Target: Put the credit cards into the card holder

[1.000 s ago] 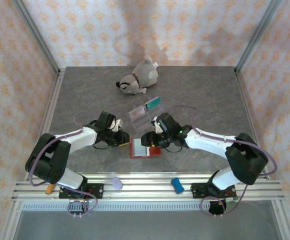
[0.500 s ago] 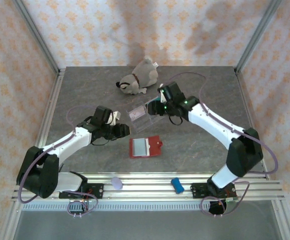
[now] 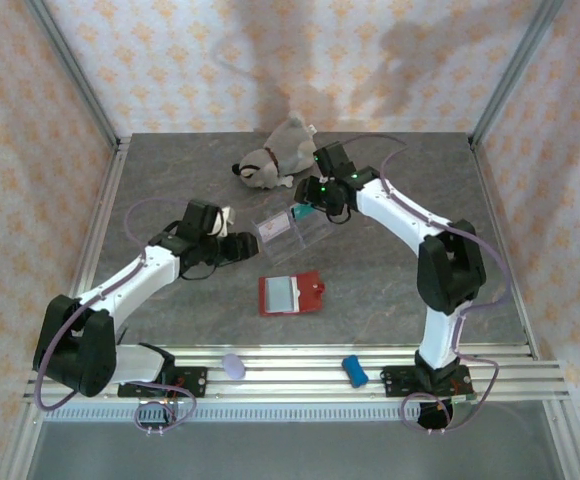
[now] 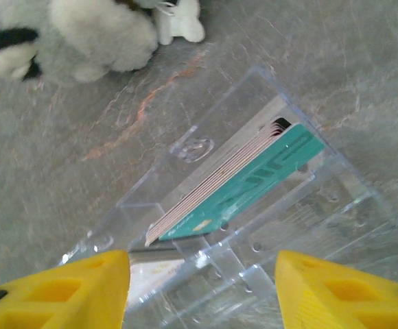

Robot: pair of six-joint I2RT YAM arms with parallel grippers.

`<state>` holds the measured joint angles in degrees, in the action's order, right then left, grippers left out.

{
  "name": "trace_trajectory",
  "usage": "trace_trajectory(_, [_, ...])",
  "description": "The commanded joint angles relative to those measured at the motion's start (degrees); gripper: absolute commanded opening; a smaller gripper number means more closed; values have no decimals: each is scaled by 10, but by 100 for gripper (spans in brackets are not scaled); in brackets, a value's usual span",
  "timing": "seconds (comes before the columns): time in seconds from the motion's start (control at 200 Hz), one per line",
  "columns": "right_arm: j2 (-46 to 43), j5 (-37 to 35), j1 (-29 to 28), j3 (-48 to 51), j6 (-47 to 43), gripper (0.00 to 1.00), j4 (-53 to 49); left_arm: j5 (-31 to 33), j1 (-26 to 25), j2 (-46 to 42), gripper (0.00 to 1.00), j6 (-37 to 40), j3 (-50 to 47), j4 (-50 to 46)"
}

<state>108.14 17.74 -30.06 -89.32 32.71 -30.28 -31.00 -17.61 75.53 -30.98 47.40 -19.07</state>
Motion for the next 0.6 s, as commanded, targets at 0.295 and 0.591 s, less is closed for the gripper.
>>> trace_trajectory(0.295, [40, -14, -1, 13, 191, 50, 117, 38, 7, 23, 60, 41, 54, -51])
trace_trajectory(0.591, [41, -12, -1, 42, 208, 46, 163, 52, 8, 9, 60, 66, 54, -82])
